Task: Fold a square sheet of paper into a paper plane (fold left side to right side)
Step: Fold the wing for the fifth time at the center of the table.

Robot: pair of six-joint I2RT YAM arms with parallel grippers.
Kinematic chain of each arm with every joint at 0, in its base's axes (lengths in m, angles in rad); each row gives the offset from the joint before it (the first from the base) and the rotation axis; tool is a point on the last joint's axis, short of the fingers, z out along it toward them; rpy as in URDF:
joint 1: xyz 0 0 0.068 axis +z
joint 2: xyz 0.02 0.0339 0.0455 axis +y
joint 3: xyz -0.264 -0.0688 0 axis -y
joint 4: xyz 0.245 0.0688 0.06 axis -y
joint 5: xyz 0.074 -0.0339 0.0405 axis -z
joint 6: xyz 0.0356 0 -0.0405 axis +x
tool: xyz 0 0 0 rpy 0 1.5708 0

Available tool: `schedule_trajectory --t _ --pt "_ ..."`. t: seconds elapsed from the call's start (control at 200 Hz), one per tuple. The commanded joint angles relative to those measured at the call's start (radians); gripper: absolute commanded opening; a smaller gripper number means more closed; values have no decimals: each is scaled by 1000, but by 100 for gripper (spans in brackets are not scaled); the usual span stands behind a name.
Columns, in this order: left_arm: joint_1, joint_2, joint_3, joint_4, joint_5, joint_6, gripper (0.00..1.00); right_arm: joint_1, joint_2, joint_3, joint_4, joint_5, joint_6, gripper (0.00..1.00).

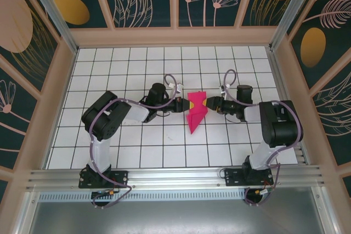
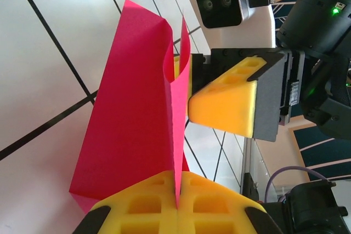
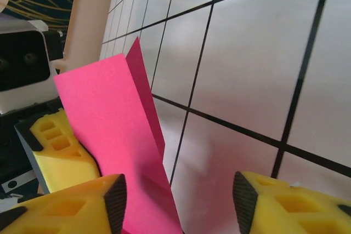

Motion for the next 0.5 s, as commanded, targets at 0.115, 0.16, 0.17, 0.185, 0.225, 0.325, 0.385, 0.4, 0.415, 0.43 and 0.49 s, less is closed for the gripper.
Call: schedule_trajectory --t 0.115,0.16,0.17,0.185,0.225,0.325,0.385,0.4,0.415,0.43,0.49 --pt "2 16 8 31 24 3 0 13 44 36 63 -90 -1 28" --pt "1 16 12 18 17 10 2 12 43 34 62 -90 0 20" --pt "2 17 11 16 15 11 2 12 43 34 61 -90 -1 19" --pt "2 16 12 13 13 14 4 12 43 34 60 -90 -1 16" --pt "3 12 12 -3 0 21 13 15 41 34 55 -91 -1 11" --pt "17 -26 16 -96 -44 79 33 16 31 29 33 -82 -6 6" --pt "35 -67 16 -173 -77 125 44 17 20 24 20 -72 -6 4" --pt "40 -80 15 -193 -84 136 47 18 18 22 18 -68 -4 5" --pt "48 -93 15 -213 -94 148 50 19 14 22 16 -65 -2 4" --pt "54 -106 14 -234 -105 158 53 21 11 21 12 -59 -3 4" --pt "79 -164 11 -321 -151 205 62 27 -5 17 1 -44 4 4"
